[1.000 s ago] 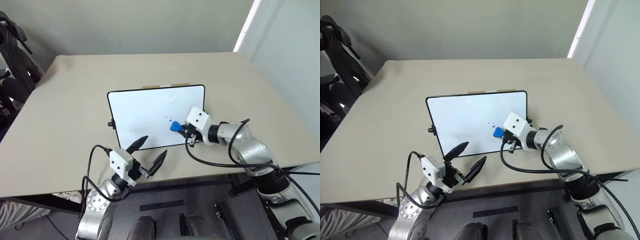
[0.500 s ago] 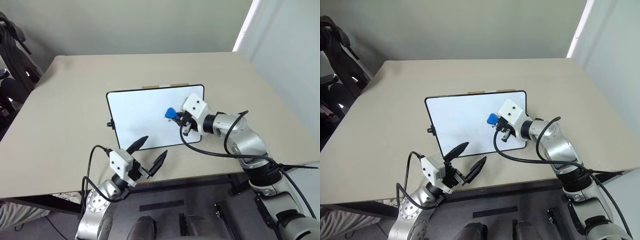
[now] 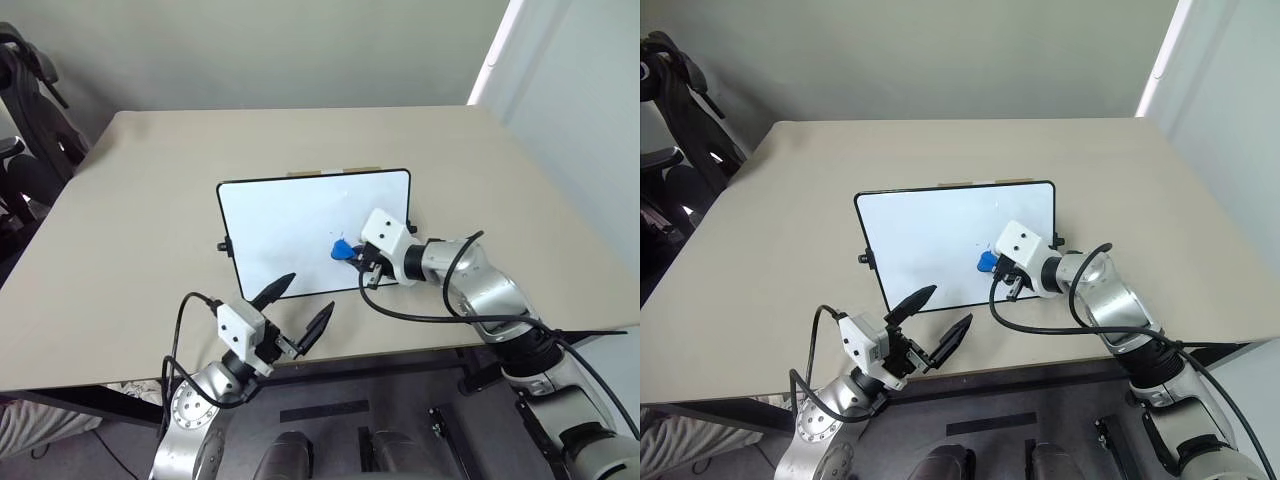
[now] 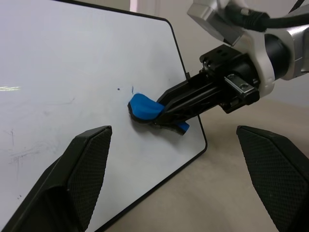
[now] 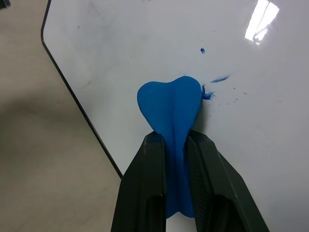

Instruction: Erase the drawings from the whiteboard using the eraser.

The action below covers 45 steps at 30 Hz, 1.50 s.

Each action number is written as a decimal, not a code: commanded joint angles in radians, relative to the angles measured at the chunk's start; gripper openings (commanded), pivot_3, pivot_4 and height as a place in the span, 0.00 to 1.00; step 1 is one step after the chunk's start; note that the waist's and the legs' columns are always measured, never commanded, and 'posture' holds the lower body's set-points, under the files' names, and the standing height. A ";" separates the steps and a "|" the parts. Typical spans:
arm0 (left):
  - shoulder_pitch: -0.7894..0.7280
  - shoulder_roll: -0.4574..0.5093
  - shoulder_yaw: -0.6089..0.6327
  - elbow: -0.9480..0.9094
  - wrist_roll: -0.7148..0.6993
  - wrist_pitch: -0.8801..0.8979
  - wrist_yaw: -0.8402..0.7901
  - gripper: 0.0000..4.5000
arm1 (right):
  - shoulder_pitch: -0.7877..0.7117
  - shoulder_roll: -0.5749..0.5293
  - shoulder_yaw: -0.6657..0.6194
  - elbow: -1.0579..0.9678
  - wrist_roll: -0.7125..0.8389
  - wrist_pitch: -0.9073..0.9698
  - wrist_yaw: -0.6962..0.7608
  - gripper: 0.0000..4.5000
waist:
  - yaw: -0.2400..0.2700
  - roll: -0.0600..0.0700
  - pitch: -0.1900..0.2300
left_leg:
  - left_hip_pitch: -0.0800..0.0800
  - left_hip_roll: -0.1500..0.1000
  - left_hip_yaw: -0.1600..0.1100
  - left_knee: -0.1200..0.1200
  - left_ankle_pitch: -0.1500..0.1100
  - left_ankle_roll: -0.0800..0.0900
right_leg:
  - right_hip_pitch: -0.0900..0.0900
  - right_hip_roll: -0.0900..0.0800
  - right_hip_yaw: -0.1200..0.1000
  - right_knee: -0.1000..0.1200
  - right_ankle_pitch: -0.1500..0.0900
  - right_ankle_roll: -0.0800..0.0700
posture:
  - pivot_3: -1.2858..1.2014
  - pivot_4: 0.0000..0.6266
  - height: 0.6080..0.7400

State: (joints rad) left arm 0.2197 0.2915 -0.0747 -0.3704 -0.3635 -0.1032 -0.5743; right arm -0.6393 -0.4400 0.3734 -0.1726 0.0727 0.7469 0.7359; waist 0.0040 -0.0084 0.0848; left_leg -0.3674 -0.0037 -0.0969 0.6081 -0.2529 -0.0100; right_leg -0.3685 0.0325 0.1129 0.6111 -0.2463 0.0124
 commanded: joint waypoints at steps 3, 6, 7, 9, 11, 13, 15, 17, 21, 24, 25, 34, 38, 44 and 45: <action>0.000 0.000 0.007 -0.046 -0.008 -0.001 0.003 1.00 | -0.071 0.034 -0.085 0.033 -0.010 -0.022 -0.073 0.11 | 0.000 0.001 0.000 | 0.000 0.000 0.000 0.000 0.000 0.000 | -0.001 0.000 0.000 0.001 0.000 0.000 | 0.52 0.24 1.00; 0.002 0.000 0.008 -0.049 -0.010 -0.002 0.003 1.00 | -0.087 0.046 -0.099 0.031 -0.007 -0.024 -0.088 0.11 | 0.000 0.001 0.001 | -0.001 0.000 0.000 0.000 0.000 0.000 | -0.002 0.000 0.000 0.001 0.001 -0.001 | 0.52 0.24 1.00; 0.003 0.001 0.008 -0.049 -0.011 -0.002 0.002 1.00 | -0.090 0.048 -0.102 0.030 -0.006 -0.025 -0.092 0.11 | 0.000 0.001 0.001 | -0.001 0.000 0.000 0.000 0.000 0.000 | -0.002 0.000 0.000 0.001 0.001 -0.002 | 0.52 0.24 1.00; 0.004 0.000 0.009 -0.050 -0.012 -0.004 0.002 1.00 | -0.096 0.051 -0.105 0.031 -0.007 -0.027 -0.098 0.11 | 0.000 0.001 0.000 | -0.001 0.000 0.000 0.000 0.000 0.000 | -0.002 0.000 0.000 0.000 0.004 -0.006 | 0.52 0.24 1.00; 0.005 0.000 0.009 -0.052 -0.012 -0.004 0.003 1.00 | -0.102 0.050 -0.106 0.032 -0.006 -0.027 -0.099 0.11 | 0.000 0.000 0.000 | -0.001 0.000 0.000 0.000 0.000 0.000 | -0.002 0.000 0.000 0.000 0.004 -0.006 | 0.52 0.24 1.00; 0.004 0.001 0.010 -0.052 -0.012 -0.005 0.003 1.00 | -0.105 0.047 -0.102 0.033 -0.006 -0.027 -0.095 0.11 | 0.000 0.001 0.000 | -0.001 0.000 0.000 0.000 0.000 0.000 | -0.002 0.000 0.000 0.000 0.002 -0.004 | 0.52 0.24 1.00; 0.003 0.000 0.010 -0.050 -0.013 -0.006 0.003 1.00 | -0.100 0.041 -0.087 0.028 -0.006 -0.030 -0.084 0.11 | 0.000 0.000 0.000 | 0.000 0.000 0.000 0.000 0.000 0.001 | -0.002 0.000 0.000 0.000 0.002 -0.003 | 0.52 0.24 1.00; 0.001 0.000 0.011 -0.047 -0.014 -0.007 0.002 1.00 | -0.085 0.034 -0.062 0.003 0.001 -0.023 -0.056 0.11 | 0.000 0.000 0.000 | 0.000 0.000 0.000 0.000 0.000 0.001 | -0.001 0.000 0.000 0.000 0.002 -0.001 | 0.52 0.24 1.00; -0.001 0.000 0.011 -0.048 -0.015 -0.007 0.002 1.00 | -0.046 0.005 -0.004 -0.055 0.005 -0.014 -0.005 0.11 | 0.000 0.000 0.000 | 0.000 0.000 0.000 -0.001 0.000 0.002 | -0.001 0.000 0.000 0.000 0.002 -0.001 | 0.52 0.24 1.00; -0.002 0.000 0.011 -0.047 -0.016 -0.007 0.003 1.00 | -0.027 -0.019 0.021 -0.092 0.011 -0.001 0.032 0.11 | 0.000 0.000 0.000 | 0.000 0.000 0.000 -0.001 0.000 0.001 | -0.001 0.000 0.000 0.000 0.002 -0.001 | 0.52 0.24 1.00; -0.002 0.000 0.012 -0.046 -0.017 -0.007 0.002 1.00 | -0.025 -0.025 0.028 -0.097 0.009 0.003 0.039 0.11 | 0.000 0.000 0.000 | 0.000 0.000 0.000 -0.001 0.000 0.001 | -0.001 0.000 0.000 0.000 0.001 -0.002 | 0.52 0.24 1.00; -0.013 -0.002 0.008 -0.038 -0.016 -0.005 0.000 1.00 | -0.083 0.016 -0.028 -0.036 -0.004 -0.003 -0.021 0.11 | -0.002 0.000 0.000 | 0.000 0.000 0.000 -0.001 0.000 0.001 | -0.002 0.000 0.000 0.000 0.000 0.000 | 0.52 0.24 1.00; -0.021 -0.006 0.004 -0.034 -0.014 -0.005 0.001 1.00 | -0.108 0.036 -0.045 -0.010 -0.005 -0.011 -0.042 0.11 | -0.001 0.000 0.000 | 0.000 0.000 0.000 -0.001 0.001 0.002 | -0.002 0.000 0.000 0.000 0.003 -0.005 | 0.52 0.24 1.00; -0.027 -0.012 -0.004 -0.029 -0.006 -0.008 0.005 1.00 | -0.114 0.052 -0.021 0.016 -0.019 -0.012 -0.049 0.11 | -0.001 0.000 0.000 | 0.000 0.000 0.000 -0.001 0.001 0.003 | -0.002 0.000 0.000 0.000 0.002 -0.004 | 0.52 0.24 1.00; -0.027 -0.013 -0.005 -0.029 -0.005 -0.009 0.005 1.00 | -0.112 0.049 -0.009 0.022 -0.026 -0.010 -0.046 0.11 | -0.001 0.000 0.000 | 0.000 0.000 0.000 -0.001 0.001 0.003 | -0.002 0.000 0.000 0.000 0.002 -0.004 | 0.52 0.24 1.00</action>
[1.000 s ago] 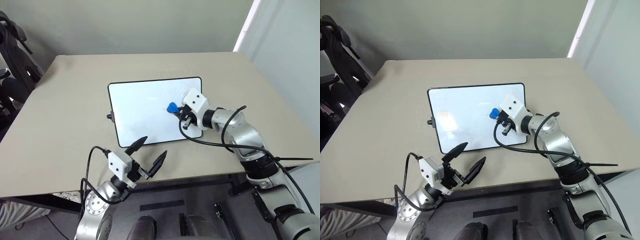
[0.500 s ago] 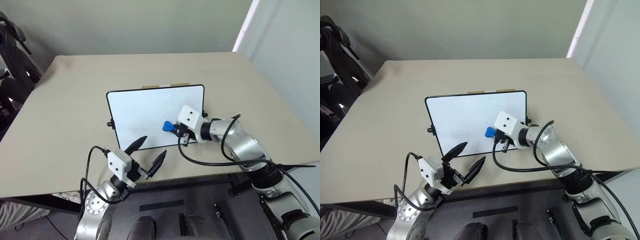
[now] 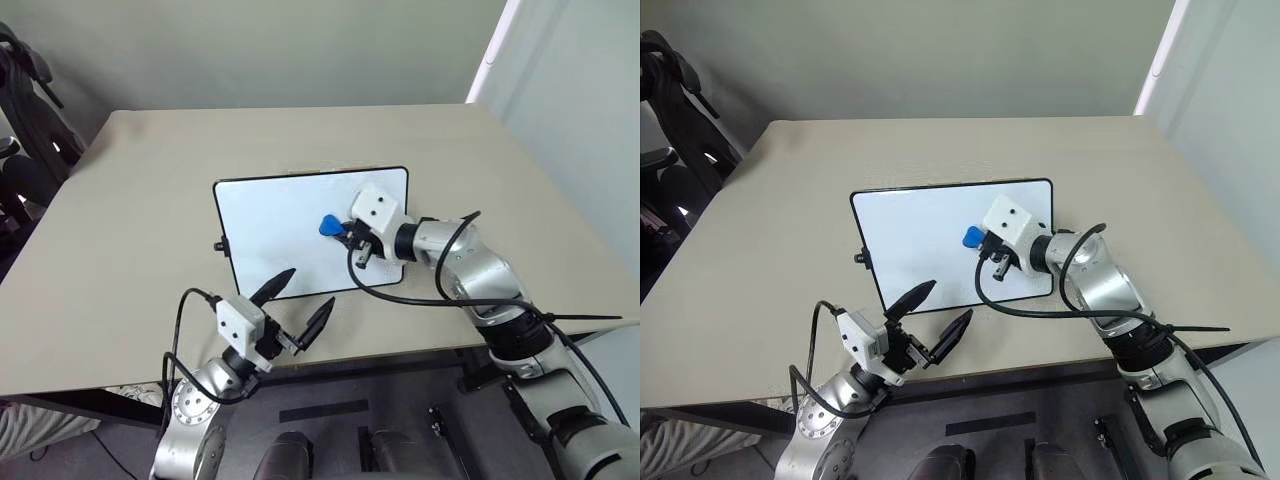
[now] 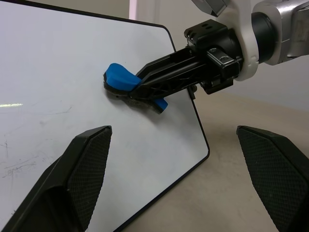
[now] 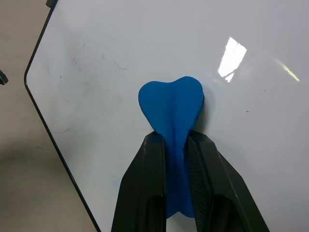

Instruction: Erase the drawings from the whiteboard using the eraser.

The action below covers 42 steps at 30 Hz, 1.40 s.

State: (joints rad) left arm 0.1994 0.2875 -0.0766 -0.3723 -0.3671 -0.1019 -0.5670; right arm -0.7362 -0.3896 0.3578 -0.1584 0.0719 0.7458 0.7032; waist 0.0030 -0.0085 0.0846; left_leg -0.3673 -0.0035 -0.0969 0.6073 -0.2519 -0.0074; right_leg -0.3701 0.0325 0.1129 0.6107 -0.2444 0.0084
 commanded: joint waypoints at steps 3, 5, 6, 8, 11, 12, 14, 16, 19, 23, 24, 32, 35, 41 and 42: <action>-0.004 -0.012 -0.008 -0.028 0.003 -0.015 0.000 1.00 | -0.002 -0.019 0.039 0.010 -0.039 0.004 0.004 0.11 | 0.000 0.000 0.000 | 0.000 0.000 0.000 0.000 0.000 0.000 | 0.000 0.000 0.000 0.000 0.000 0.000 | 0.52 0.24 1.00; 0.000 -0.013 -0.006 -0.031 0.004 -0.016 0.002 1.00 | 0.006 -0.032 0.053 0.007 -0.044 0.013 0.016 0.11 | 0.000 0.000 0.000 | 0.000 0.000 0.000 0.000 -0.001 -0.001 | 0.000 0.000 0.000 0.000 0.001 -0.001 | 0.52 0.24 1.00; 0.002 -0.013 -0.004 -0.032 0.003 -0.015 0.002 1.00 | 0.009 -0.038 0.057 0.004 -0.043 0.018 0.021 0.11 | 0.000 0.000 0.000 | 0.000 0.000 0.000 0.000 -0.001 -0.002 | 0.000 0.000 0.000 0.000 0.001 -0.001 | 0.52 0.24 1.00; 0.002 -0.013 -0.002 -0.034 0.003 -0.014 0.002 1.00 | 0.012 -0.047 0.063 0.001 -0.043 0.025 0.030 0.11 | 0.000 0.000 0.000 | 0.000 0.000 0.000 0.000 -0.001 -0.002 | 0.000 0.000 0.000 0.000 0.000 -0.001 | 0.52 0.24 1.00; 0.004 -0.013 0.000 -0.038 0.002 -0.013 0.003 1.00 | 0.015 -0.058 0.069 0.000 -0.046 0.031 0.037 0.11 | 0.000 0.000 0.000 | 0.000 0.000 0.000 0.000 -0.002 -0.003 | 0.000 0.000 0.000 0.001 0.000 0.000 | 0.52 0.24 1.00; 0.004 -0.012 0.000 -0.039 0.002 -0.013 0.003 1.00 | 0.016 -0.062 0.071 0.000 -0.047 0.033 0.039 0.11 | 0.000 0.000 0.000 | 0.000 0.000 0.000 0.000 -0.002 -0.003 | 0.000 0.000 0.000 0.001 0.000 0.000 | 0.52 0.24 1.00; 0.005 -0.012 0.001 -0.041 0.001 -0.012 0.003 1.00 | 0.017 -0.066 0.071 -0.003 -0.046 0.037 0.043 0.11 | 0.000 0.000 0.000 | 0.000 0.000 0.000 0.000 -0.001 -0.004 | 0.000 0.000 0.000 0.001 0.000 0.000 | 0.52 0.24 1.00; 0.006 -0.011 0.001 -0.043 0.000 -0.011 0.002 1.00 | 0.018 -0.070 0.072 -0.005 -0.047 0.041 0.045 0.11 | 0.000 0.000 0.000 | 0.000 0.000 0.000 0.000 -0.001 -0.004 | 0.000 0.000 0.000 0.001 0.000 0.000 | 0.52 0.24 1.00; 0.007 -0.010 0.001 -0.045 -0.001 -0.011 0.001 1.00 | 0.021 -0.082 0.081 -0.009 -0.049 0.046 0.053 0.11 | 0.000 0.000 0.000 | 0.000 0.000 0.000 0.000 -0.001 -0.004 | 0.000 0.000 0.000 0.001 0.000 0.000 | 0.52 0.24 1.00; 0.007 -0.010 0.002 -0.044 -0.003 -0.012 -0.001 1.00 | 0.010 -0.065 0.045 -0.006 -0.042 0.029 0.025 0.11 | 0.000 0.000 0.000 | 0.000 0.000 0.000 0.000 -0.001 -0.004 | 0.000 0.000 0.000 0.001 0.000 0.000 | 0.52 0.24 1.00; 0.007 -0.009 0.002 -0.043 -0.003 -0.013 -0.002 1.00 | 0.002 -0.058 0.031 -0.002 -0.039 0.028 0.015 0.11 | 0.000 0.000 0.000 | 0.000 0.000 0.000 0.000 -0.001 -0.004 | 0.000 0.000 0.000 0.001 0.000 0.000 | 0.52 0.24 1.00; 0.003 -0.007 0.004 -0.039 -0.004 -0.013 -0.004 1.00 | -0.037 -0.028 -0.036 0.024 -0.033 0.009 -0.027 0.11 | 0.001 0.000 0.000 | -0.001 0.000 0.000 0.000 0.000 -0.003 | 0.000 0.000 0.000 0.000 0.001 0.000 | 0.52 0.24 1.00; 0.004 -0.007 0.003 -0.042 -0.005 -0.012 -0.004 1.00 | -0.041 -0.026 -0.041 0.023 -0.033 0.005 -0.031 0.11 | 0.001 0.000 0.000 | -0.001 0.000 0.000 0.000 0.000 -0.003 | 0.000 0.000 0.000 0.000 0.001 -0.002 | 0.52 0.24 1.00; 0.009 -0.006 0.002 -0.047 -0.006 -0.011 -0.002 1.00 | -0.050 -0.017 -0.052 0.019 -0.032 0.006 -0.039 0.11 | 0.001 0.000 0.000 | -0.001 0.000 0.000 0.000 0.000 -0.002 | 0.000 0.000 0.000 0.000 0.000 0.000 | 0.52 0.24 1.00; 0.010 -0.006 0.001 -0.048 -0.007 -0.011 -0.002 1.00 | -0.052 -0.016 -0.055 0.018 -0.032 0.006 -0.041 0.11 | 0.001 0.000 0.000 | -0.001 0.000 0.000 0.000 0.000 -0.002 | 0.000 0.000 0.000 0.000 0.000 0.000 | 0.52 0.24 1.00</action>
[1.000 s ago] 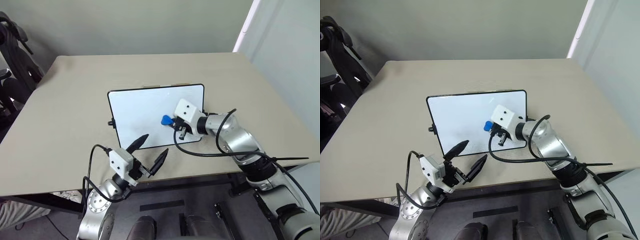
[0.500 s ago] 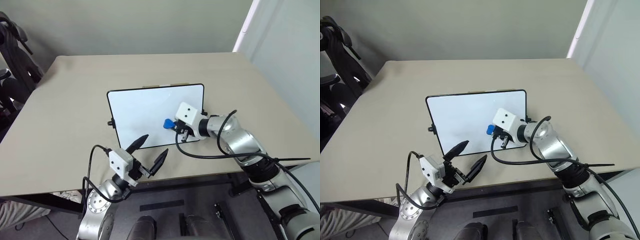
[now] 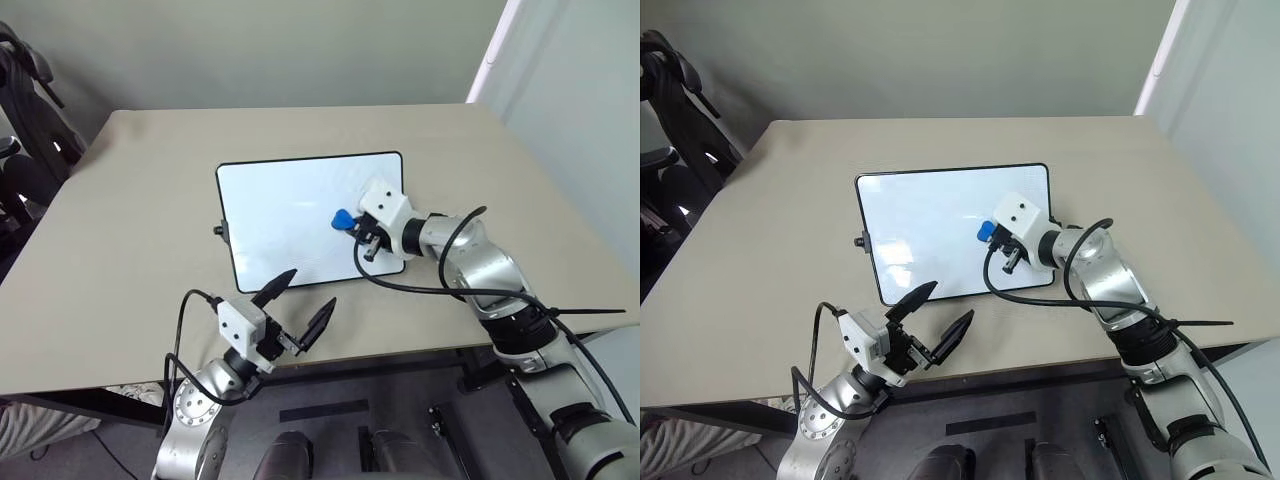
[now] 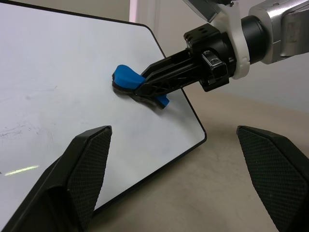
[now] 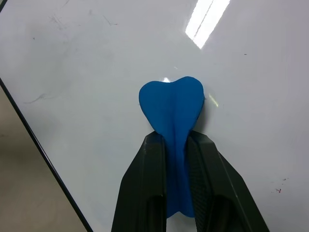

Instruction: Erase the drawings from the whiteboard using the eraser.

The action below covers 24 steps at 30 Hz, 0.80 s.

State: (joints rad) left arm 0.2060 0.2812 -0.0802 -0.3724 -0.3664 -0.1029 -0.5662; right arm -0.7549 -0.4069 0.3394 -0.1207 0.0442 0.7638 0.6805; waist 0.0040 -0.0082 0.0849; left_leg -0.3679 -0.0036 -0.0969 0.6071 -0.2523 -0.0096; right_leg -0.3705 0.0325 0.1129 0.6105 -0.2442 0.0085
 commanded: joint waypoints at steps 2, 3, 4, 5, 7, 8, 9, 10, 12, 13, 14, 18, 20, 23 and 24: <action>0.005 0.000 0.005 -0.049 -0.008 -0.010 -0.003 1.00 | -0.038 0.005 -0.042 -0.021 -0.003 -0.011 -0.023 0.11 | 0.000 0.000 0.000 | 0.000 0.000 0.000 0.000 0.000 0.000 | 0.000 0.000 0.000 0.000 0.000 0.000 | 0.52 0.24 1.00; 0.006 0.000 0.005 -0.049 -0.008 -0.010 -0.004 1.00 | -0.039 0.006 -0.043 -0.022 -0.004 -0.011 -0.025 0.11 | 0.000 0.000 0.000 | 0.000 0.000 0.000 0.000 0.000 0.000 | 0.000 0.000 0.000 0.000 0.000 0.000 | 0.52 0.24 1.00; 0.007 0.001 0.004 -0.050 -0.009 -0.011 -0.004 1.00 | -0.040 0.006 -0.044 -0.022 -0.004 -0.011 -0.026 0.11 | 0.000 0.000 0.000 | 0.000 0.000 0.000 0.000 0.000 0.000 | 0.000 0.000 0.000 0.000 0.000 0.000 | 0.52 0.24 1.00; 0.008 0.001 0.004 -0.050 -0.009 -0.011 -0.004 1.00 | -0.041 0.007 -0.046 -0.023 -0.004 -0.010 -0.027 0.11 | 0.000 0.000 0.000 | 0.000 0.000 0.000 -0.001 0.000 0.000 | 0.000 0.000 0.000 0.000 0.000 0.000 | 0.52 0.24 1.00; 0.009 0.001 0.004 -0.052 -0.009 -0.011 -0.005 1.00 | -0.044 0.006 -0.048 -0.026 -0.002 -0.008 -0.027 0.11 | 0.000 0.000 0.000 | 0.000 0.000 0.000 -0.001 0.000 0.000 | 0.000 0.000 0.000 0.000 0.000 0.000 | 0.52 0.24 1.00; 0.008 0.002 0.005 -0.052 -0.010 -0.010 -0.005 1.00 | -0.045 0.005 -0.049 -0.027 -0.002 -0.007 -0.027 0.11 | 0.000 0.000 0.000 | 0.000 0.000 0.000 -0.001 0.000 0.000 | 0.000 0.000 0.000 0.000 0.000 0.000 | 0.52 0.24 1.00; 0.008 0.002 0.005 -0.052 -0.010 -0.010 -0.005 1.00 | -0.045 0.005 -0.050 -0.029 -0.001 -0.007 -0.027 0.11 | 0.000 0.000 0.000 | 0.000 0.000 0.000 -0.001 0.000 0.000 | 0.000 0.000 0.000 0.000 0.000 0.000 | 0.52 0.24 1.00; 0.008 0.003 0.006 -0.052 -0.011 -0.011 -0.006 1.00 | -0.045 0.005 -0.051 -0.031 0.000 -0.007 -0.028 0.11 | 0.000 0.000 0.000 | 0.000 0.000 0.000 -0.001 0.000 0.000 | 0.000 0.000 0.000 0.000 0.000 0.000 | 0.52 0.24 1.00; 0.008 0.005 0.007 -0.053 -0.011 -0.011 -0.006 1.00 | -0.047 0.005 -0.057 -0.037 0.004 -0.005 -0.027 0.11 | 0.000 0.000 0.000 | 0.000 0.000 0.000 -0.001 0.000 0.000 | 0.000 0.000 0.000 0.000 0.000 -0.001 | 0.52 0.24 1.00; 0.009 0.006 0.007 -0.054 -0.012 -0.011 -0.007 1.00 | -0.048 0.004 -0.062 -0.041 0.007 -0.003 -0.026 0.11 | 0.000 0.000 0.000 | 0.000 0.000 0.000 -0.001 0.000 0.000 | 0.000 0.000 0.000 0.000 0.000 -0.001 | 0.52 0.24 1.00; 0.009 0.007 0.008 -0.055 -0.013 -0.010 -0.007 1.00 | -0.049 0.004 -0.070 -0.046 0.014 0.000 -0.024 0.11 | 0.000 0.000 0.000 | 0.000 0.000 0.000 -0.001 0.000 0.000 | 0.000 0.000 0.000 0.000 0.000 -0.001 | 0.52 0.24 1.00; 0.009 0.011 0.008 -0.059 -0.015 -0.006 -0.006 1.00 | -0.038 -0.007 -0.104 -0.081 0.058 0.015 0.006 0.11 | 0.000 0.000 0.000 | 0.000 0.000 0.000 -0.001 0.000 0.000 | 0.000 0.000 0.000 0.000 0.000 0.000 | 0.52 0.24 1.00; 0.010 0.012 0.008 -0.059 -0.015 -0.006 -0.005 1.00 | -0.022 -0.020 -0.129 -0.108 0.087 0.021 0.024 0.11 | 0.000 0.000 0.000 | 0.000 0.000 0.000 -0.001 0.000 0.000 | 0.000 0.000 0.000 0.000 0.000 0.000 | 0.52 0.24 1.00; 0.009 0.013 0.010 -0.059 -0.016 -0.006 -0.006 1.00 | 0.005 -0.042 -0.199 -0.175 0.164 0.044 0.056 0.11 | 0.002 0.000 0.000 | 0.000 0.000 0.000 -0.001 0.000 0.000 | 0.000 0.000 0.000 0.000 -0.001 0.000 | 0.52 0.24 1.00; 0.009 0.013 0.010 -0.059 -0.016 -0.006 -0.006 1.00 | 0.010 -0.049 -0.218 -0.188 0.182 0.051 0.059 0.11 | 0.002 0.000 0.000 | 0.000 0.000 0.000 -0.001 0.000 0.000 | 0.000 0.000 0.000 0.000 -0.001 0.001 | 0.52 0.24 1.00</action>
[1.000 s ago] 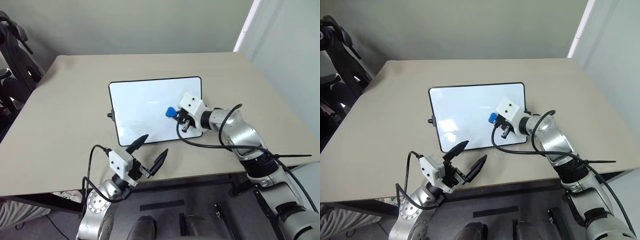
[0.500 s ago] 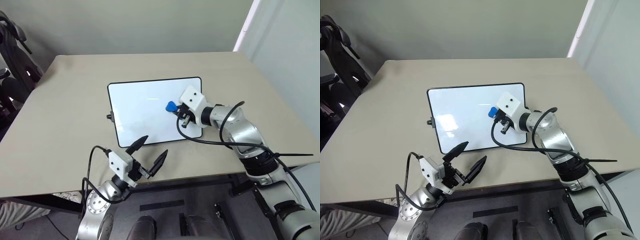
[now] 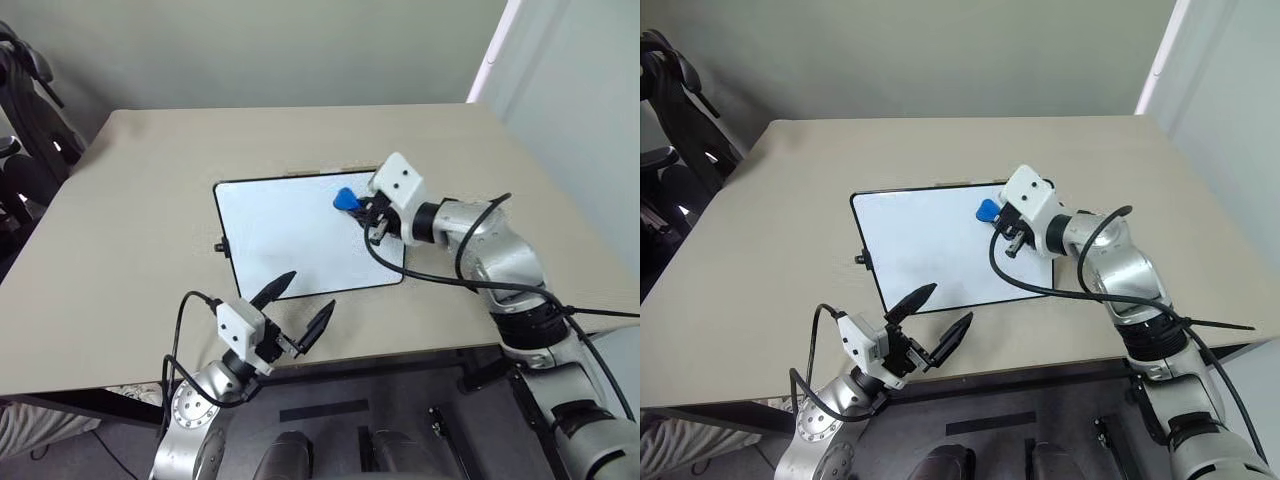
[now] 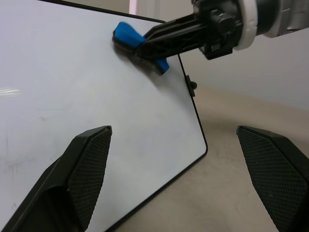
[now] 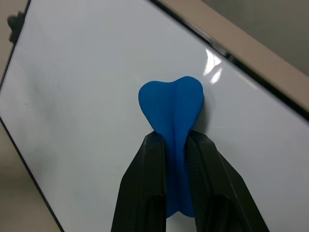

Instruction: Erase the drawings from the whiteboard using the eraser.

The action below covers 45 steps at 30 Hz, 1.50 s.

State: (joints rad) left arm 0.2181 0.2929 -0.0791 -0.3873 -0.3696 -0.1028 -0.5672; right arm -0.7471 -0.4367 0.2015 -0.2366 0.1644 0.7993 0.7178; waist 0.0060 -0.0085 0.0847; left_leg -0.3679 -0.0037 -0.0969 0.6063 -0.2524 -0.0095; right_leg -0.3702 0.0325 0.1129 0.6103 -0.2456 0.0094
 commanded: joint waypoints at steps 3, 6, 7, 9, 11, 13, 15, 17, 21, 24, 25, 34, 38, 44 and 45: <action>-0.006 -0.001 0.006 -0.042 -0.011 -0.007 -0.005 1.00 | 0.012 -0.052 -0.165 -0.082 0.118 0.042 0.021 0.11 | 0.000 0.000 0.000 | 0.000 0.000 0.000 0.000 0.000 0.000 | 0.000 0.000 0.000 0.000 0.000 0.001 | 0.52 0.24 1.00; -0.008 -0.005 -0.002 -0.038 -0.002 -0.012 -0.004 1.00 | 0.009 -0.110 -0.273 -0.054 0.160 0.091 0.001 0.11 | 0.002 0.000 0.000 | 0.000 0.000 0.000 0.000 0.001 0.001 | 0.001 0.000 0.000 0.000 -0.001 0.003 | 0.52 0.24 1.00; -0.008 -0.006 -0.004 -0.037 0.000 -0.013 -0.004 1.00 | 0.007 -0.127 -0.297 -0.045 0.167 0.105 -0.006 0.11 | 0.004 0.000 0.000 | 0.000 0.000 0.000 0.000 0.002 0.002 | 0.001 0.000 0.000 0.000 -0.002 0.003 | 0.52 0.24 1.00; -0.007 -0.010 -0.012 -0.035 0.009 -0.018 -0.002 1.00 | -0.017 -0.182 -0.369 0.017 0.186 0.214 -0.031 0.11 | 0.004 0.000 0.000 | 0.000 0.000 0.000 0.000 0.003 0.004 | 0.001 0.000 0.001 0.000 -0.002 0.003 | 0.52 0.24 1.00; -0.008 -0.013 -0.018 -0.032 0.014 -0.020 -0.002 1.00 | -0.017 -0.235 -0.403 0.058 0.190 0.270 -0.041 0.11 | 0.005 0.000 0.000 | 0.000 0.000 0.000 0.000 0.003 0.003 | 0.003 0.000 0.001 0.000 -0.003 0.005 | 0.52 0.24 1.00; -0.010 -0.015 -0.022 -0.029 0.018 -0.022 -0.001 1.00 | -0.001 -0.276 -0.409 0.075 0.184 0.266 -0.042 0.11 | 0.005 0.000 0.000 | -0.001 0.000 0.000 0.000 0.003 0.003 | 0.004 0.000 0.001 0.001 -0.004 0.006 | 0.52 0.24 1.00; -0.014 -0.017 -0.025 -0.025 0.021 -0.022 -0.001 1.00 | 0.010 -0.305 -0.401 0.113 0.171 0.274 -0.055 0.11 | 0.004 0.001 0.000 | 0.000 0.000 0.000 -0.001 0.003 0.003 | 0.003 0.000 0.001 0.001 -0.004 0.007 | 0.52 0.24 1.00; -0.018 -0.018 -0.026 -0.019 0.022 -0.022 -0.002 1.00 | 0.028 -0.315 -0.381 0.138 0.173 0.284 -0.055 0.11 | 0.001 0.001 0.000 | 0.001 0.000 0.000 -0.002 0.003 0.003 | 0.004 0.000 0.001 0.002 -0.005 0.012 | 0.52 0.24 1.00; -0.032 -0.021 -0.030 -0.003 0.029 -0.026 -0.009 1.00 | 0.097 -0.288 -0.289 0.168 0.166 0.274 -0.044 0.11 | -0.002 0.002 -0.001 | 0.001 0.000 0.000 -0.003 0.003 0.003 | 0.004 0.000 0.001 0.002 -0.003 0.018 | 0.52 0.24 1.00; -0.035 -0.024 -0.033 -0.002 0.032 -0.024 -0.009 1.00 | 0.123 -0.260 -0.239 0.210 0.151 0.258 -0.054 0.11 | -0.003 0.003 -0.001 | 0.001 0.000 0.001 -0.003 0.004 0.004 | 0.004 0.000 0.001 0.002 -0.002 0.020 | 0.52 0.24 1.00; -0.035 -0.026 -0.034 -0.002 0.034 -0.024 -0.009 1.00 | 0.131 -0.252 -0.217 0.233 0.138 0.249 -0.061 0.11 | -0.002 0.004 0.000 | 0.001 0.000 0.001 -0.003 0.004 0.005 | 0.004 0.000 0.001 0.001 -0.002 0.021 | 0.52 0.24 1.00; -0.022 -0.026 -0.023 -0.016 0.031 -0.023 -0.004 1.00 | 0.139 -0.250 -0.138 0.313 0.104 0.227 -0.048 0.23 | 0.003 0.004 0.000 | -0.001 0.000 0.001 -0.002 0.005 0.006 | 0.004 0.000 0.001 0.001 0.003 0.014 | 0.52 0.24 1.00; -0.020 -0.026 -0.022 -0.020 0.029 -0.022 -0.003 1.00 | 0.137 -0.251 -0.130 0.307 0.101 0.225 -0.043 0.50 | 0.003 0.004 0.000 | 0.000 0.000 0.001 -0.002 0.005 0.006 | 0.004 0.000 0.001 0.001 0.002 0.014 | 0.52 0.24 1.00; -0.022 -0.025 -0.026 -0.018 0.030 -0.022 -0.005 1.00 | 0.138 -0.279 -0.154 0.238 0.118 0.217 -0.028 0.93 | 0.003 0.005 0.000 | 0.000 0.000 0.001 -0.002 0.005 0.006 | 0.004 0.000 0.001 0.001 0.002 0.014 | 0.52 0.24 1.00; -0.023 -0.026 -0.026 -0.018 0.031 -0.022 -0.005 1.00 | 0.143 -0.291 -0.168 0.215 0.126 0.211 -0.020 0.99 | 0.003 0.005 0.000 | -0.001 0.000 0.001 -0.002 0.005 0.006 | 0.004 0.000 0.001 0.001 0.002 0.014 | 0.52 0.24 1.00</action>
State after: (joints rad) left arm 0.1978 0.2698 -0.1024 -0.3808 -0.3385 -0.1083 -0.5674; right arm -0.5975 -0.6988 0.0816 0.0457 0.2743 1.0323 0.6809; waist 0.0092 -0.0036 0.0849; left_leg -0.3686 -0.0039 -0.0962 0.6039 -0.2474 -0.0034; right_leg -0.3663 0.0326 0.1140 0.6111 -0.2433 0.0231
